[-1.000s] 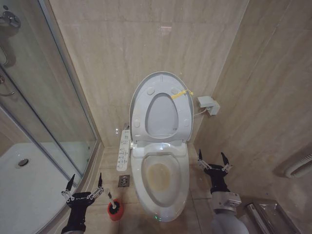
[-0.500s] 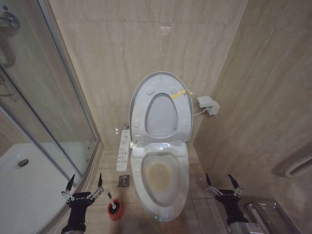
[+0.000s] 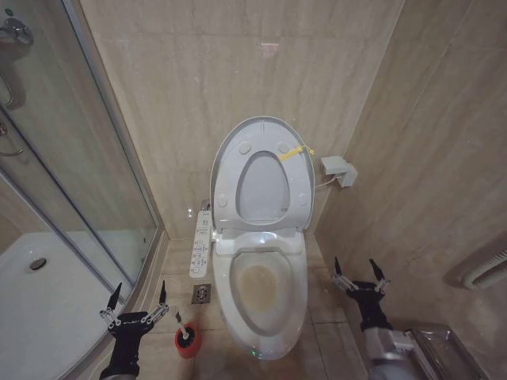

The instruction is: Open the toilet lid, clean the toilet bowl with a toilet brush, close the toilet lid, and flush.

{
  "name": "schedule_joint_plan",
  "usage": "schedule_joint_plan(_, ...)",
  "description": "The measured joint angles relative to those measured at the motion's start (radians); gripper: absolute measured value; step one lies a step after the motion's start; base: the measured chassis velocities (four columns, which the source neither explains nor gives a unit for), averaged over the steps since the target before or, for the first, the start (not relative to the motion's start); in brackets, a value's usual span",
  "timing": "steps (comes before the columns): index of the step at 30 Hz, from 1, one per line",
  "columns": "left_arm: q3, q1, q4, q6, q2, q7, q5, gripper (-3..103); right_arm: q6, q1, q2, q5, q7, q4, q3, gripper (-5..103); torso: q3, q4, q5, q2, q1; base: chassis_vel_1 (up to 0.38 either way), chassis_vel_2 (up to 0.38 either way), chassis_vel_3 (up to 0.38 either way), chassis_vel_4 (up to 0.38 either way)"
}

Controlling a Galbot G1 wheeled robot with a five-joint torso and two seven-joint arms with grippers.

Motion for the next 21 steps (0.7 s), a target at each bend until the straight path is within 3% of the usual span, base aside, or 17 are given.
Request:
schedule_joint_plan(13, 0.0, 0.0, 0.0, 0.0, 0.0, 0.0, 0.0, 100, -0.037, 0.231, -0.12, 0.057, 0.071, -0.137, -0.023, 100, 0.0, 0.0002, 0.0, 0.0, 0.0, 0.0, 0.0, 0.0, 0.0)
schedule_joint_plan(21, 0.0, 0.0, 0.0, 0.0, 0.0, 0.0, 0.0, 100, -0.051, 0.358, -0.173, 0.064, 0.07, -0.22, -0.053, 100, 0.0, 0.0001, 0.0001, 0.0, 0.0, 0.0, 0.0, 0.0, 0.0)
